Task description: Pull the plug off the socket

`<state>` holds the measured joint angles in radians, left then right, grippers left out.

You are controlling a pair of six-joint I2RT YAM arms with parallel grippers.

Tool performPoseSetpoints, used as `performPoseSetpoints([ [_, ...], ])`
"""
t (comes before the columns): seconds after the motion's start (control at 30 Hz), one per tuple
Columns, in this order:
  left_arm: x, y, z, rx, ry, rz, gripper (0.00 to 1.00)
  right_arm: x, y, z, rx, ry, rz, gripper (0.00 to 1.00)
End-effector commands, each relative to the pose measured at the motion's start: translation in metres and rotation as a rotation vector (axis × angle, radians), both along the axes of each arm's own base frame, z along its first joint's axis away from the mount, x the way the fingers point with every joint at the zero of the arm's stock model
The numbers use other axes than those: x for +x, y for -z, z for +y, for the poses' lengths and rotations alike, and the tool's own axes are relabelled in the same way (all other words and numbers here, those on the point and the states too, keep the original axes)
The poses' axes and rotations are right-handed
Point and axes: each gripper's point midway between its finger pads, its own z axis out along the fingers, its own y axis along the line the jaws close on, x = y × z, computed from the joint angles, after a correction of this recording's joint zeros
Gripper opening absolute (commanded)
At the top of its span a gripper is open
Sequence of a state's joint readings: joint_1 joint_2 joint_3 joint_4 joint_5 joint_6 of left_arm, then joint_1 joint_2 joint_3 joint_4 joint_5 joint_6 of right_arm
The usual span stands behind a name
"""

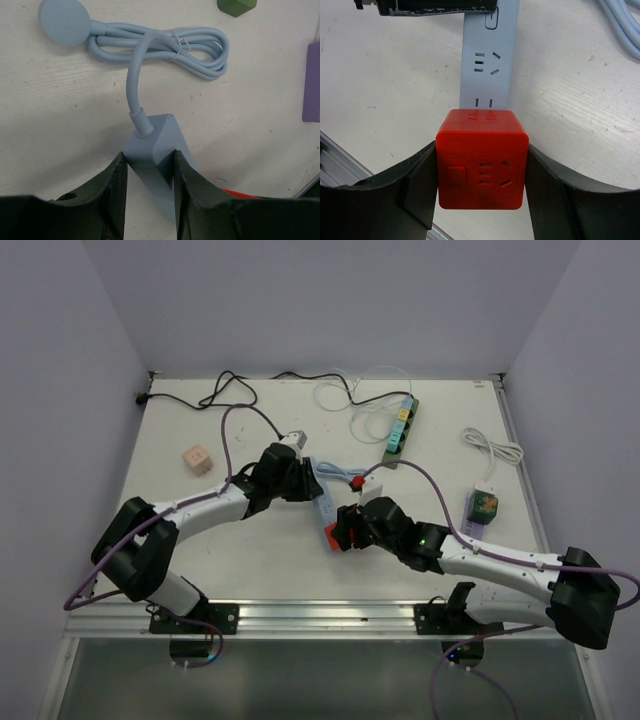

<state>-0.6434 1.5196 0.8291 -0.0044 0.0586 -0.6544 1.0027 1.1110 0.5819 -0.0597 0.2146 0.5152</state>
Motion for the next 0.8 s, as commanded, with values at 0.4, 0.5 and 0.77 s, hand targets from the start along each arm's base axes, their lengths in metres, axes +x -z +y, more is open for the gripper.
performPoseSetpoints([
  [0.4, -0.008, 0.016, 0.050, 0.099, -0.042, -0.276, 0.00, 0.028, -0.081, -0.010, 0.354, 0.119, -0.057, 0.00],
  [0.5, -0.008, 0.009, 0.053, 0.080, -0.052, -0.317, 0.00, 0.028, -0.079, -0.014, 0.356, 0.112, -0.039, 0.00],
  [0.77, 0.001, 0.019, 0.062, 0.150, -0.108, -0.299, 0.00, 0.026, -0.079, -0.009, 0.360, 0.083, -0.029, 0.00],
])
